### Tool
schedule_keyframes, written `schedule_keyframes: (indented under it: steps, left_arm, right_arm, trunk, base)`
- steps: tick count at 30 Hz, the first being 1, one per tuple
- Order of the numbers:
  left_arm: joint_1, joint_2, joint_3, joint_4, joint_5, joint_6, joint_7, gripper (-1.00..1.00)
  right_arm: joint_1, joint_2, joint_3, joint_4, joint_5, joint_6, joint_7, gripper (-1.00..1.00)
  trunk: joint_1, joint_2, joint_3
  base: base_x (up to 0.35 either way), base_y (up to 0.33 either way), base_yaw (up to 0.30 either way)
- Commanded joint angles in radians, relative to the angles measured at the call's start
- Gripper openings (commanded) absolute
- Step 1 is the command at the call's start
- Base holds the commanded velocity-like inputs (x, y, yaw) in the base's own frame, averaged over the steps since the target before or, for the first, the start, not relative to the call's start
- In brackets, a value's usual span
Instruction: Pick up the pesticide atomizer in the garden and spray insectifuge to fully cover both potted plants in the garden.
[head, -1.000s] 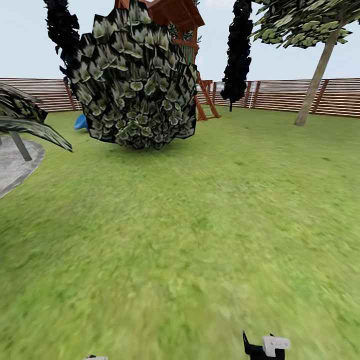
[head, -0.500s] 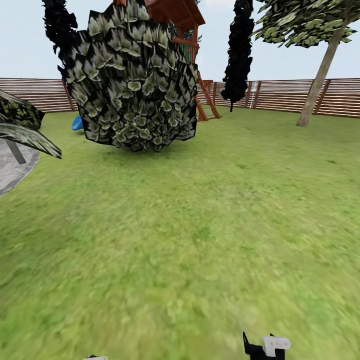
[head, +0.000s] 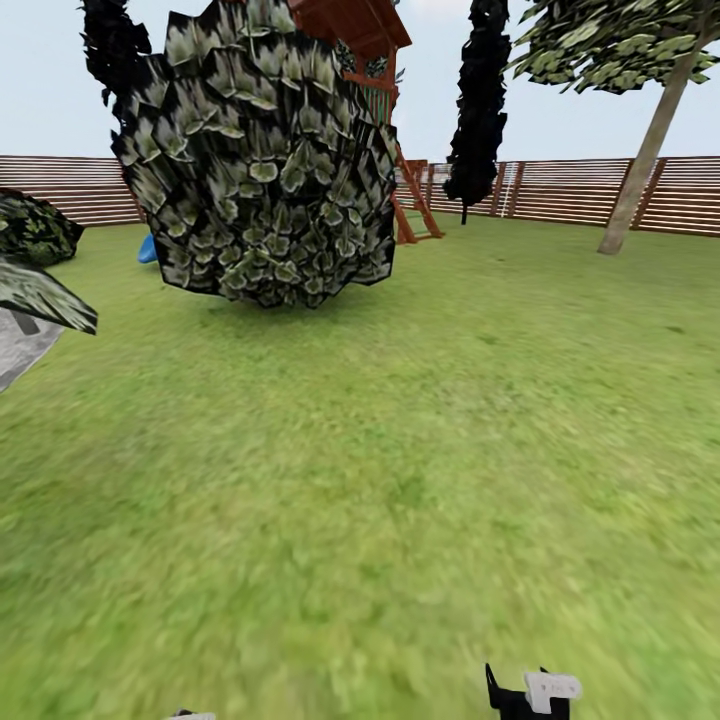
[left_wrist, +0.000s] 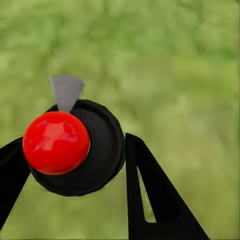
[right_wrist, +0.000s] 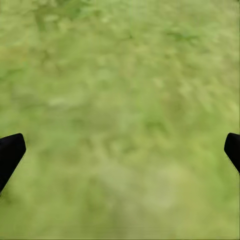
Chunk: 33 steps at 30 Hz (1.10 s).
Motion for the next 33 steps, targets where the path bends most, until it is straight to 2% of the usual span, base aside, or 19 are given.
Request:
schedule_keyframes:
  steps: [1, 33]
  left_arm:
    - [0.0, 0.0, 0.009, 0.0, -0.001, -0.002, -0.008, -1.0]
    - [0.0, 0.0, 0.009, 0.0, -0.002, 0.0, -0.008, -1.0]
  right_arm:
    - [-0.001, 0.0, -0.008, 0.001, 0.009, -0.003, 0.0, 1.0]
    - [-0.001, 0.0, -0.008, 0.001, 0.009, -0.003, 0.0, 1.0]
  trunk:
    - [0.0, 0.0, -0.001]
    - [0.0, 0.0, -0.001]
  base:
    - [0.338, 0.0, 0.0]
    - [0.338, 0.0, 0.0]
